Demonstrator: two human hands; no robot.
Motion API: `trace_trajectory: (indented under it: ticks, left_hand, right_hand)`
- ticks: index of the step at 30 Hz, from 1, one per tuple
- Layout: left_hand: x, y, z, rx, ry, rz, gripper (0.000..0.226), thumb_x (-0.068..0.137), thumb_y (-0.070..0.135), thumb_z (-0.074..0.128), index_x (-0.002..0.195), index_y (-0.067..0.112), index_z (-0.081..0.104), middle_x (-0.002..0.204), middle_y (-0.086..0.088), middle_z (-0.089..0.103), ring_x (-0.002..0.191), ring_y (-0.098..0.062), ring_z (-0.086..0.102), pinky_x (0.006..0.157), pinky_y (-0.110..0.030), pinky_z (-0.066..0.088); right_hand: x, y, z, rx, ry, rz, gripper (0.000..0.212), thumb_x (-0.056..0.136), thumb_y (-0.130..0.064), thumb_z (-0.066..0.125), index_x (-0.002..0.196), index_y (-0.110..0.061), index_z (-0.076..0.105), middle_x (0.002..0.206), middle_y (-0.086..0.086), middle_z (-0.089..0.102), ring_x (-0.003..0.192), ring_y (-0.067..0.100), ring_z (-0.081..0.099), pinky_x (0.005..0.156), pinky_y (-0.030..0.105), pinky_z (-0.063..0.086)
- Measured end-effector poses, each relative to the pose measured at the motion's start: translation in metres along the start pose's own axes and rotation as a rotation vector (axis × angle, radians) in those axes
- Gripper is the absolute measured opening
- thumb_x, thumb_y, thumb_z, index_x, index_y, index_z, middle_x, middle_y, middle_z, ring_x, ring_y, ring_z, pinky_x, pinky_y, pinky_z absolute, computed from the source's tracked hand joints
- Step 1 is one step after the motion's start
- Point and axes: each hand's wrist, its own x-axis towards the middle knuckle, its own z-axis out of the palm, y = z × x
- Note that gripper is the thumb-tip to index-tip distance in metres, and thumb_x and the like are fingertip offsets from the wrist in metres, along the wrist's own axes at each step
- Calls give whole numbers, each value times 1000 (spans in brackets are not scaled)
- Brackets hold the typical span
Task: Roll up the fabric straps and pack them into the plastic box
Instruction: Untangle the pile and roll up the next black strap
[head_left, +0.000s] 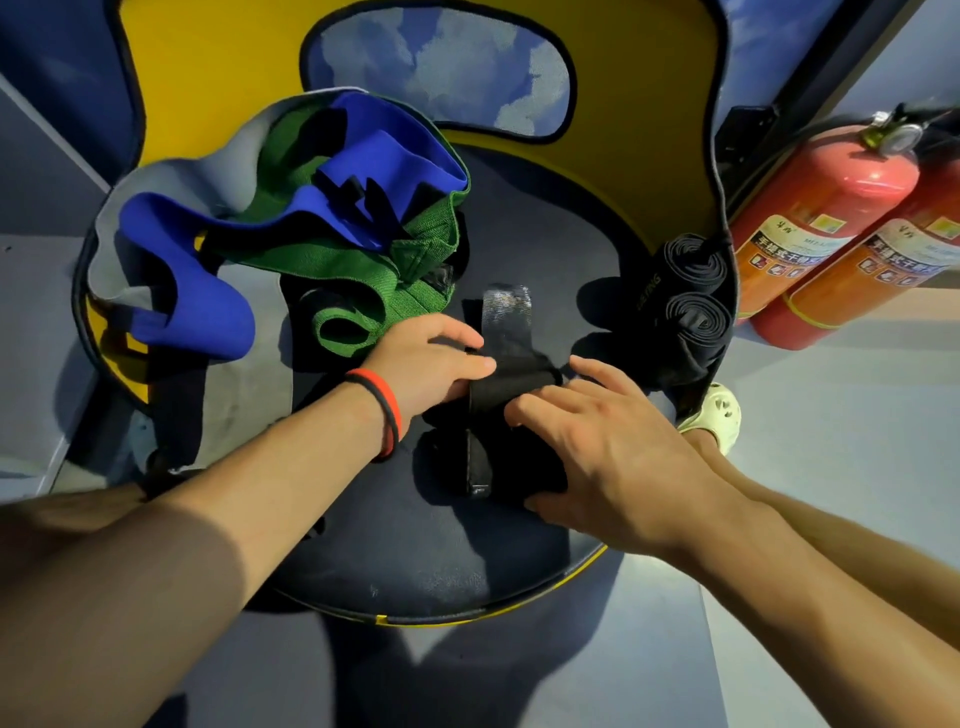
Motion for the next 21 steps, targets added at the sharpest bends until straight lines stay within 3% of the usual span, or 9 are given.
trace_trajectory:
  ticks: [2,3,5,9,12,15,21]
  left_hand:
    - [0,7,-1,3,-4,100,19,81,2,78,84,20,74,86,1,73,85,-13,69,73,-20,56]
    - [1,10,-2,30,5,151,23,81,1,78,83,25,76,86,8,74,84,-6,69,75,-16,52]
    - [5,13,-4,100,32,216,31,81,4,78,89,33,78,101,14,72,92,-3,66,81,-10,47]
    - [13,9,-1,191,-37,215,42,86,0,71,112,33,75,132,14,58,115,-9,59,99,-19,43]
    - [20,-2,0,260,-87,241,50,87,-6,67,122,30,70,144,12,50,121,-10,56,94,-15,44]
    - [24,-9,3,311,-46,285,50,87,-6,68,122,29,70,145,9,50,119,-12,59,97,-19,46]
    - [22,-8,3,398,-17,346,47,85,-1,73,122,28,70,141,6,48,111,-14,59,95,-21,47]
  right_hand:
    - [1,1,-1,13,-16,11,57,69,-51,71,119,-29,52,104,-11,62,103,19,61,121,37,17]
    - [1,2,-1,17,-22,14,58,71,-52,71,121,-29,53,106,-10,63,104,19,62,121,36,16]
    - [1,3,-1,30,-23,18,59,72,-53,70,124,-29,53,109,-9,65,107,18,62,120,34,13]
    - [2,5,-3,80,-15,23,61,76,-53,72,129,-28,53,115,-9,65,111,19,61,118,31,14]
    - [3,7,-4,97,-18,22,63,79,-53,72,133,-27,52,116,-6,65,108,21,59,109,32,29]
    - [5,10,-5,160,-20,23,64,83,-52,72,138,-26,52,120,-3,65,109,22,59,95,34,43]
    - [8,20,1,285,-45,32,69,90,-54,68,150,-30,44,140,-6,57,126,21,56,103,43,46]
